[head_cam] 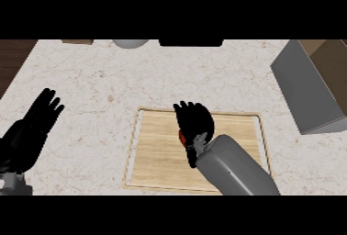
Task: Pick the bell pepper from the tray and place it in the cardboard box
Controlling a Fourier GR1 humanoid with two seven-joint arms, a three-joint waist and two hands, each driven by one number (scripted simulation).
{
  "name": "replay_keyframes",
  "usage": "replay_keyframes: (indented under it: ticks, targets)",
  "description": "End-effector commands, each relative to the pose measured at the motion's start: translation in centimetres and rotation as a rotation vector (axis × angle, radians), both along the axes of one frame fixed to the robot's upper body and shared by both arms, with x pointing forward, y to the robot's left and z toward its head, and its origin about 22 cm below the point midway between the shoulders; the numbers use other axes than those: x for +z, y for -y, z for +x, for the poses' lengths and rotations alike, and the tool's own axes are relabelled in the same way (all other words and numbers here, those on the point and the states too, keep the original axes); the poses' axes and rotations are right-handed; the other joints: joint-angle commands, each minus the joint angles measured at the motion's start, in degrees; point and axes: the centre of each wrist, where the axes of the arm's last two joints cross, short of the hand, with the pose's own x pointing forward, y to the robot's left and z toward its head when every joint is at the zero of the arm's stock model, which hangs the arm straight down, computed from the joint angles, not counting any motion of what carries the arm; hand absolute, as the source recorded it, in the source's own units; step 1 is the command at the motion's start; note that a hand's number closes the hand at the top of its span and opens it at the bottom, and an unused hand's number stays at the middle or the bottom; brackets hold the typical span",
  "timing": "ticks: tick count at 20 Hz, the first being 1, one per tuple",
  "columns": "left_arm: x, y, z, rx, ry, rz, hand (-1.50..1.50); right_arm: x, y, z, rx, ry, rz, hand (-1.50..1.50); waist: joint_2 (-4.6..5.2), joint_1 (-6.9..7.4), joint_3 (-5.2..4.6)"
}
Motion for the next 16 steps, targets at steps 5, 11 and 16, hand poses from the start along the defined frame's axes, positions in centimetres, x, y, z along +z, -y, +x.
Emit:
replay_keyframes:
  ticks: [5, 11, 16]
  targets:
    - [0.5, 0.2, 0.1, 0.000, 0.002, -0.007, 0.00, -1.5, 0.7, 1.4, 0.001, -0.019, -0.023, -1.50, 0.02, 0.04, 0.01]
    - [-0.4, -0.6, 0.1, -0.006, 0.001, 0.010, 0.00, -2.4, 0.4, 0.0, 0.003, 0.009, 0.016, 1.50, 0.01, 0.00, 0.00]
    - [0.1, 0.2, -0.5, -0.008, 0.011, 0.026, 0.00, -3.5, 0.0, -0.3, 0.071, 0.087, 0.043, 1.50, 0.02, 0.13, 0.01]
